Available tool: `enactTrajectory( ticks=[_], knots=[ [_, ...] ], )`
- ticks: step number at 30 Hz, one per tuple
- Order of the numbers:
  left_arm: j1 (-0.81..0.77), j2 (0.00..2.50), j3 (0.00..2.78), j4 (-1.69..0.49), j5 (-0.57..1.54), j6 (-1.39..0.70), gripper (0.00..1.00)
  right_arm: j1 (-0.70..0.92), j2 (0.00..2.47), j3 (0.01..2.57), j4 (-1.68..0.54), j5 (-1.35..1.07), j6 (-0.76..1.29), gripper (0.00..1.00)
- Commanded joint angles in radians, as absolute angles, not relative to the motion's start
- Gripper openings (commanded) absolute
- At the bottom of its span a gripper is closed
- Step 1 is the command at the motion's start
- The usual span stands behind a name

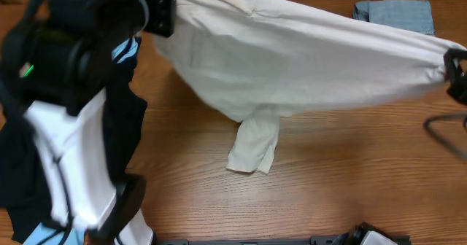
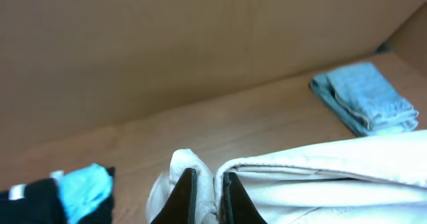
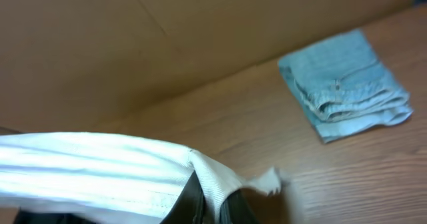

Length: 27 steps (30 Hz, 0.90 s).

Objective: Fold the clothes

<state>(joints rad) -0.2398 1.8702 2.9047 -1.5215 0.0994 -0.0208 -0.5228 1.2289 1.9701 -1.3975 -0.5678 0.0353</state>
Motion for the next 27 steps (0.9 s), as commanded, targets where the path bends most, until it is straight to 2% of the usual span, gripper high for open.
enactTrajectory(
  ticks=[1,7,13,21,27],
  knots=[
    [-0.197,1.702,2.937,-1.511,-0.036,-0.023,0.04,-0.551,1.115,1.986,-1.408,-0.441,0.019,0.04],
    [-0.197,1.585,2.937,-1.523,-0.036,-0.023,0.04,-0.551,0.985,1.986,-1.46,-0.379,0.03,0.04],
    [-0.197,1.597,2.933,-1.571,-0.037,-0.023,0.04,-0.551,0.966,1.982,-1.499,-0.375,0.029,0.04],
    [-0.197,1.802,2.932,-1.634,-0.075,-0.023,0.04,-0.551,1.068,1.936,-1.439,-0.449,0.028,0.04],
    [-0.197,2.033,2.932,-1.616,-0.093,-0.024,0.04,-0.539,1.242,1.816,-1.32,-0.474,0.029,0.04]
  ],
)
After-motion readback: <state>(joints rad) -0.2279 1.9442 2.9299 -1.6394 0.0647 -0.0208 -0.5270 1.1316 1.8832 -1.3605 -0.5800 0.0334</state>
